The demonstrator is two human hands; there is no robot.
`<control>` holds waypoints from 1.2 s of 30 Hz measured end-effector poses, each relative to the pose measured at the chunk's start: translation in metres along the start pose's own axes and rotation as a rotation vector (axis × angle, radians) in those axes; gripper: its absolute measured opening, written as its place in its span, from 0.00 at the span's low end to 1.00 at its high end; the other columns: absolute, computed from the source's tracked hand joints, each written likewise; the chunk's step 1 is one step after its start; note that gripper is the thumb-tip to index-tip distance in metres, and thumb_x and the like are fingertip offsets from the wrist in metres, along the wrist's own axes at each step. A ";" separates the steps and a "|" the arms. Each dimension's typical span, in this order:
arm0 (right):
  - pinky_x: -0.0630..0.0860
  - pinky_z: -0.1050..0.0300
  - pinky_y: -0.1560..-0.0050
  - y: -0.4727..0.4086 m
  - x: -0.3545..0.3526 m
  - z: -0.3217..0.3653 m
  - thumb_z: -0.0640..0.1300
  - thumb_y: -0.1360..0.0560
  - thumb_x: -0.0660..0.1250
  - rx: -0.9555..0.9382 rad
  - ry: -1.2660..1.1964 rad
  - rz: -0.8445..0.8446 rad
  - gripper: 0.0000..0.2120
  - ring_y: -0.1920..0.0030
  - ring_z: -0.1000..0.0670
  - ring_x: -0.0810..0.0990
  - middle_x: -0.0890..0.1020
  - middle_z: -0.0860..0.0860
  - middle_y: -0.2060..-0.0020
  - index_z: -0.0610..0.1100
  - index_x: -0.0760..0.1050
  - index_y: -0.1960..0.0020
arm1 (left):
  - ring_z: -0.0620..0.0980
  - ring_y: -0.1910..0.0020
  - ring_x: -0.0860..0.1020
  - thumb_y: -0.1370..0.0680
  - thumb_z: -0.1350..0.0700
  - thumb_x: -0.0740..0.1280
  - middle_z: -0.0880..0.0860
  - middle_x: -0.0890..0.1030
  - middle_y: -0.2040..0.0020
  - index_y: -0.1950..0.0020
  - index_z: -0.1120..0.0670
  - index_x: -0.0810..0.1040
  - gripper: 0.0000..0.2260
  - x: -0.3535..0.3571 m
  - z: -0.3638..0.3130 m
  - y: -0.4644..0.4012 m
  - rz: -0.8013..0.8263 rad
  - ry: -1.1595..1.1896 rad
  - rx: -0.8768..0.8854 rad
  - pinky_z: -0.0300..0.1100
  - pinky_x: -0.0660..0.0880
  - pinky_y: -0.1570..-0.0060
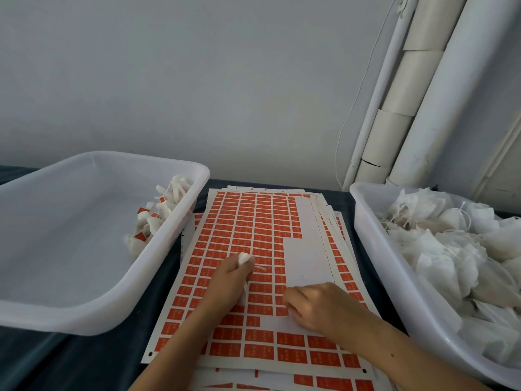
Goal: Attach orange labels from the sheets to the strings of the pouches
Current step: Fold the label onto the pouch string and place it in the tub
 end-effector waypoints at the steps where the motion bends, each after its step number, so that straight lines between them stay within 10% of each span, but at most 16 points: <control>1: 0.79 0.68 0.65 0.000 -0.001 0.000 0.49 0.33 0.75 0.019 -0.033 0.004 0.13 0.69 0.56 0.82 0.85 0.54 0.60 0.45 0.79 0.51 | 0.34 0.75 0.77 0.19 0.49 0.59 0.40 0.77 0.75 0.63 0.48 0.72 0.13 0.000 0.000 0.000 -0.002 -0.003 -0.002 0.24 0.68 0.78; 6: 0.70 0.70 0.48 0.005 -0.003 -0.003 0.56 0.22 0.57 0.079 -0.227 0.052 0.18 0.52 0.54 0.82 0.80 0.55 0.44 0.48 0.72 0.37 | 0.32 0.74 0.76 0.19 0.49 0.59 0.38 0.77 0.76 0.63 0.49 0.72 0.13 0.001 0.000 -0.001 -0.004 -0.007 -0.003 0.23 0.67 0.78; 10: 0.78 0.70 0.59 0.007 0.001 0.000 0.53 0.34 0.75 -0.094 0.017 0.047 0.15 0.65 0.59 0.82 0.84 0.58 0.58 0.50 0.81 0.50 | 0.30 0.73 0.76 0.20 0.48 0.60 0.39 0.77 0.75 0.62 0.48 0.72 0.12 0.001 0.002 -0.001 -0.026 -0.010 -0.007 0.23 0.66 0.79; 16: 0.78 0.70 0.64 0.006 0.011 0.001 0.54 0.38 0.77 -0.153 0.073 -0.056 0.17 0.69 0.58 0.81 0.84 0.58 0.62 0.51 0.81 0.51 | 0.30 0.73 0.76 0.19 0.50 0.59 0.37 0.77 0.76 0.62 0.49 0.72 0.12 0.001 0.000 0.000 -0.004 -0.013 0.016 0.23 0.67 0.78; 28: 0.76 0.71 0.65 -0.014 0.013 0.003 0.47 0.23 0.62 0.565 -0.685 -0.339 0.06 0.67 0.59 0.80 0.78 0.62 0.69 0.58 0.67 0.53 | 0.41 0.65 0.79 0.19 0.47 0.58 0.46 0.80 0.64 0.60 0.50 0.74 0.13 0.003 0.000 0.002 -0.013 -0.146 0.013 0.28 0.69 0.69; 36: 0.78 0.70 0.61 -0.021 0.014 -0.008 0.47 0.25 0.62 0.496 -0.591 -0.512 0.02 0.64 0.57 0.81 0.82 0.56 0.61 0.52 0.71 0.52 | 0.41 0.65 0.80 0.20 0.44 0.57 0.45 0.83 0.66 0.60 0.49 0.81 0.18 0.004 -0.011 0.006 0.107 -0.013 -0.021 0.35 0.70 0.60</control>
Point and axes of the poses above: each hand's wrist, its own y-axis away from the middle knuckle, its own x-axis out of the palm, z = x × y, the point moved 1 cm from there along -y, towards the middle knuckle
